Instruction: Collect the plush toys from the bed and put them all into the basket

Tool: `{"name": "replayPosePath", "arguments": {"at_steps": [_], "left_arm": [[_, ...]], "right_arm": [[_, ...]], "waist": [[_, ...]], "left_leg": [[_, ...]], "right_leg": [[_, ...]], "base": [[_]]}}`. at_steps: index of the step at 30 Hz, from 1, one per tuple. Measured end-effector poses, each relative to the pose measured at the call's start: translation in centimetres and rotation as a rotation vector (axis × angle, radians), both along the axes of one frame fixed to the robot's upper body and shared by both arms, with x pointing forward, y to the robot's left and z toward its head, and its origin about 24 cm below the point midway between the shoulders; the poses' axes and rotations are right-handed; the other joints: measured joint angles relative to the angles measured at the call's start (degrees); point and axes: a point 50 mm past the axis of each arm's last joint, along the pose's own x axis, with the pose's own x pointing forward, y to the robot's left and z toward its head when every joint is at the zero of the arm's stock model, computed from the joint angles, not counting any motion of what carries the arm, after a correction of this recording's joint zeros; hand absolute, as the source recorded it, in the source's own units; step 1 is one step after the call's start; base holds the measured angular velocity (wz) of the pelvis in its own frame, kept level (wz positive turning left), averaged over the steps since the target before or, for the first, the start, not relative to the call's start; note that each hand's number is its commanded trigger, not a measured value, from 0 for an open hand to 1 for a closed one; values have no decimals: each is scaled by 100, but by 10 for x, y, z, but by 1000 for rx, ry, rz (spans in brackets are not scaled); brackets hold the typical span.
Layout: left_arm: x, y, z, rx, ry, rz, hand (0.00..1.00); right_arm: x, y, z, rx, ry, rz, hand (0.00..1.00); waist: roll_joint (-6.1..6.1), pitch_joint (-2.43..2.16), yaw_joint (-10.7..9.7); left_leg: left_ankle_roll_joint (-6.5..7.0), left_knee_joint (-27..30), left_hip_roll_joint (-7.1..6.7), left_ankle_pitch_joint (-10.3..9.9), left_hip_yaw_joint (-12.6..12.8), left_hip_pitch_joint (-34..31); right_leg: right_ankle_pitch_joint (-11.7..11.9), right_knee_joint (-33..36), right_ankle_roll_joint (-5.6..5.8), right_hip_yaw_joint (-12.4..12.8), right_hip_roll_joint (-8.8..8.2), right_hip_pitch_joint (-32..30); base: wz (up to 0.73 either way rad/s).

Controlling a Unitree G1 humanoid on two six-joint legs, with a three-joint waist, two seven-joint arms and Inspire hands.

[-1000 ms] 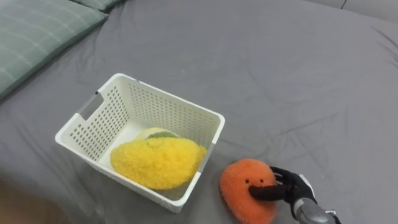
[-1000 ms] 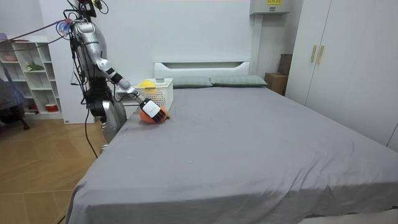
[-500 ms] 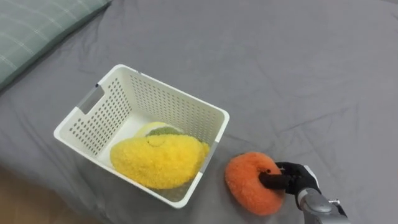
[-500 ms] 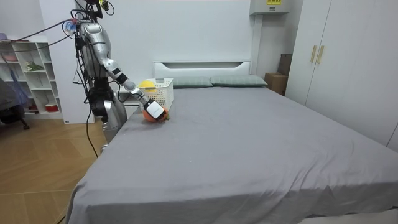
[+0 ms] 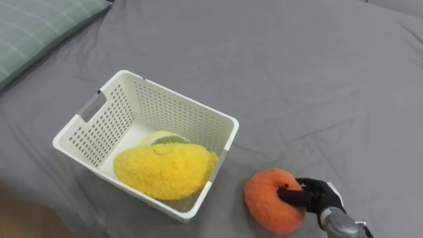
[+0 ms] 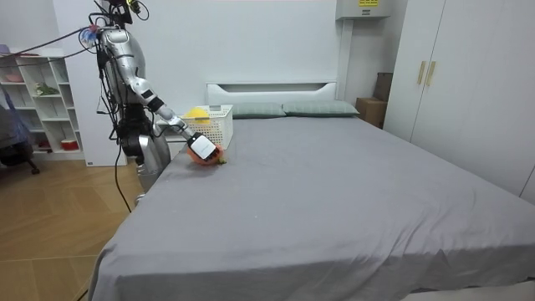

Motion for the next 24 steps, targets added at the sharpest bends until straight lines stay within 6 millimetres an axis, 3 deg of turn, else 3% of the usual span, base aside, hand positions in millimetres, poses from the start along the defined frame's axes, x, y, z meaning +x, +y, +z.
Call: {"name": "replayPosePath", "arguments": {"at_steps": [5,15,24], "left_arm": [[-1,3,0,6,8,14,0],[14,4,3,6,-44,4,0],[19,7,3,-6,-49,-12,0]], "right_arm": [[11,-1,14,9,-100,-18,100],[32,13,57,10,-355,46,100],[49,17,94,20,-532,62,100]], "waist": [[65,-16,-112],[49,-17,-303],[55,-9,-402]], "left_leg": [[5,-104,29,3,179,236],[10,-218,75,-1,417,459],[26,-245,82,-19,464,576]], "right_leg": [[-1,-5,3,171,4,137],[-4,-4,7,438,29,207],[-9,4,16,474,28,288]], "base": [[-19],[-13],[-2]]}}
